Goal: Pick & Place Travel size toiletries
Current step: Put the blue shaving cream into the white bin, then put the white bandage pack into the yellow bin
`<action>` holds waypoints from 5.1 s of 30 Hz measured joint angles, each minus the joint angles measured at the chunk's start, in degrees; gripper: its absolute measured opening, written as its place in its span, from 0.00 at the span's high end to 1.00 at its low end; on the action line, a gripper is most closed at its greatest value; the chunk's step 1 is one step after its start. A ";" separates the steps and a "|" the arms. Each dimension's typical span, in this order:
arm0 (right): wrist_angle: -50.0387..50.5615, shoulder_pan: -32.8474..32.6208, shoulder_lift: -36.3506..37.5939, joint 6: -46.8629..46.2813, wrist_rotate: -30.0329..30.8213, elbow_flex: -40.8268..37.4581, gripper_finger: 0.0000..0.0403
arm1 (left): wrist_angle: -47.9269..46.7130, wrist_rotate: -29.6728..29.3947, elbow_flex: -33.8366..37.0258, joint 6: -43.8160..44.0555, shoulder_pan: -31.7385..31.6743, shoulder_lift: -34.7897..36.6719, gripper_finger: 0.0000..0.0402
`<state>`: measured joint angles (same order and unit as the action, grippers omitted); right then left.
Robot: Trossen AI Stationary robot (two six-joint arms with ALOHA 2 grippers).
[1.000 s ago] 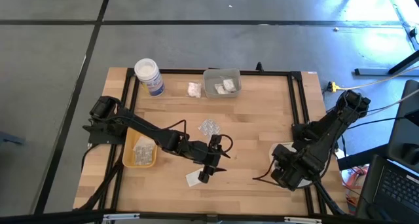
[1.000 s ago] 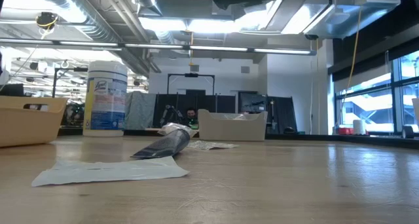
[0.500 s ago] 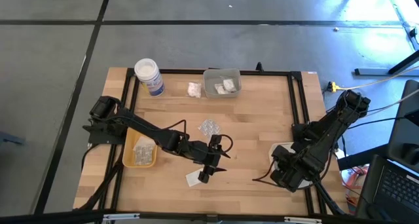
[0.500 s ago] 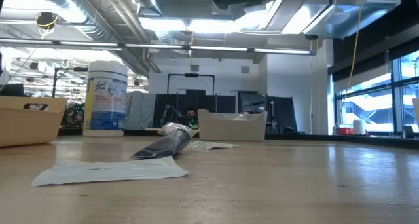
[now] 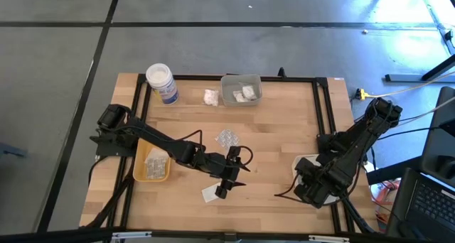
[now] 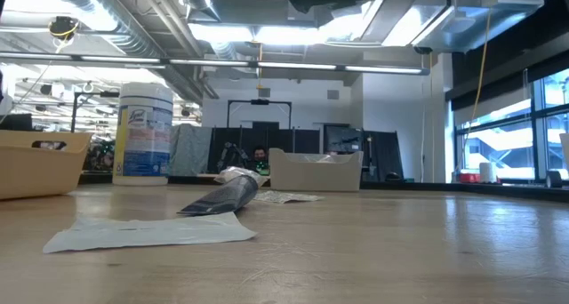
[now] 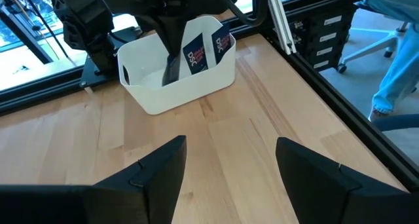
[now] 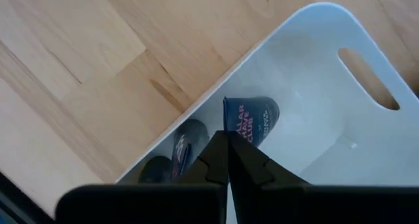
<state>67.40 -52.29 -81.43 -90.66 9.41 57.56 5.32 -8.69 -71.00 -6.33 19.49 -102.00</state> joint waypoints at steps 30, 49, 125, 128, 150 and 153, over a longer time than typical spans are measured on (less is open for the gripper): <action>2.98 -5.21 6.71 -8.34 5.76 0.00 1.00 | -0.98 0.00 0.00 0.13 0.00 0.00 0.42; -1.85 -7.23 6.58 -12.43 4.73 -4.41 1.00 | -1.01 0.00 0.00 0.07 0.02 0.00 0.42; -26.45 16.00 15.91 40.81 29.09 -4.44 0.73 | -33.52 -8.01 0.00 23.17 10.39 0.02 0.47; -26.43 16.72 15.91 41.26 28.90 -4.44 0.72 | -33.36 -5.54 0.01 23.12 9.83 0.02 0.47; -26.73 17.38 15.91 43.63 28.55 -4.44 0.75 | -33.35 9.64 0.01 12.16 1.73 0.02 0.50; -26.73 17.38 15.91 43.49 28.54 -4.44 0.74 | -33.40 10.42 0.00 11.96 1.79 0.02 0.50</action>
<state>40.66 -34.92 -65.52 -47.17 37.95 53.12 -28.07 1.74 -71.00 5.63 21.27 -101.97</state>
